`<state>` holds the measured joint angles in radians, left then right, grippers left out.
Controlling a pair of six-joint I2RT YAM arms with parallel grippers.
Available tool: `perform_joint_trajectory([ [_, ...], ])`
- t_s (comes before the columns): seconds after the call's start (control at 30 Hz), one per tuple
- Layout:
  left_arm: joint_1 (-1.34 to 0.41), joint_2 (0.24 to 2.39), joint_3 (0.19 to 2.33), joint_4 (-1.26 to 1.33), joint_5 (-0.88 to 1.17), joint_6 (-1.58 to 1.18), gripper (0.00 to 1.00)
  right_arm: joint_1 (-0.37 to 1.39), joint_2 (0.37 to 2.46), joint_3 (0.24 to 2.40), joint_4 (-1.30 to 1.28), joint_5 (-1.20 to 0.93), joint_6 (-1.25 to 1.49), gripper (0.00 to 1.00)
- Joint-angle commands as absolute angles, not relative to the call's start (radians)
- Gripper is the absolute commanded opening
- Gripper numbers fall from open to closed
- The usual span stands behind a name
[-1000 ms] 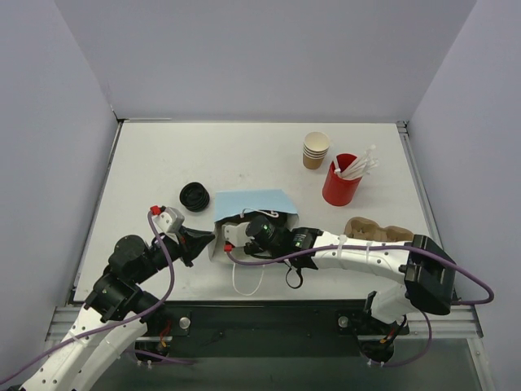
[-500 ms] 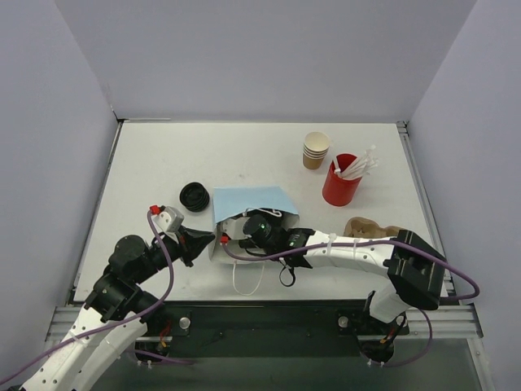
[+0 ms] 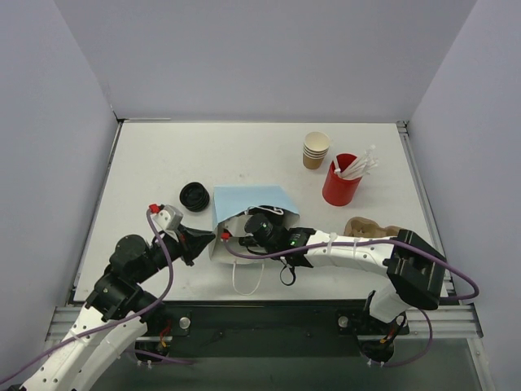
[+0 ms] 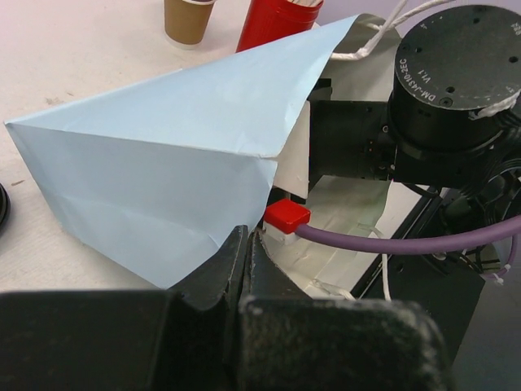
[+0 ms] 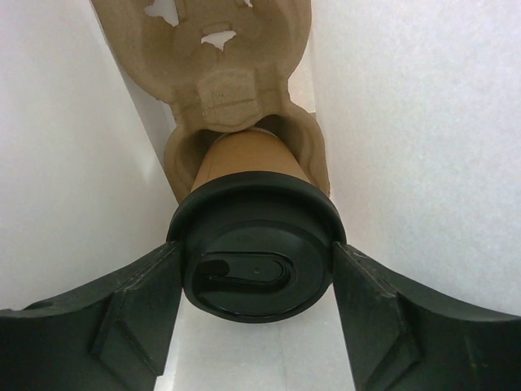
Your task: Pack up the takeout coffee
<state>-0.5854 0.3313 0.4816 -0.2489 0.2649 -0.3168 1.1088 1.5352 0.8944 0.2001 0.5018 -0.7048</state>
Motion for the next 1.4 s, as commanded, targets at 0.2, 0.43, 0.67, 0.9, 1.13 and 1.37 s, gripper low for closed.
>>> perform_joint_trajectory([
  [0.2,-0.581,0.385,0.540,-0.215,0.196,-0.383,0.00,1.081,1.473,0.876,0.149,0.474,-0.667,0.85],
  [0.43,-0.581,0.383,0.557,-0.242,0.178,-0.391,0.00,1.065,1.459,0.905,0.115,0.460,-0.644,0.86],
  [0.67,-0.581,0.388,0.581,-0.285,0.179,-0.376,0.00,1.054,1.447,0.949,0.069,0.440,-0.641,0.87],
  [0.9,-0.580,0.391,0.604,-0.324,0.176,-0.371,0.00,1.049,1.442,0.988,0.022,0.413,-0.632,0.87],
  [1.13,-0.581,0.414,0.623,-0.351,0.186,-0.370,0.00,1.037,1.439,1.045,-0.078,0.356,-0.614,0.88],
  [1.37,-0.581,0.449,0.655,-0.371,0.178,-0.350,0.00,1.031,1.433,1.092,-0.153,0.313,-0.603,0.88],
])
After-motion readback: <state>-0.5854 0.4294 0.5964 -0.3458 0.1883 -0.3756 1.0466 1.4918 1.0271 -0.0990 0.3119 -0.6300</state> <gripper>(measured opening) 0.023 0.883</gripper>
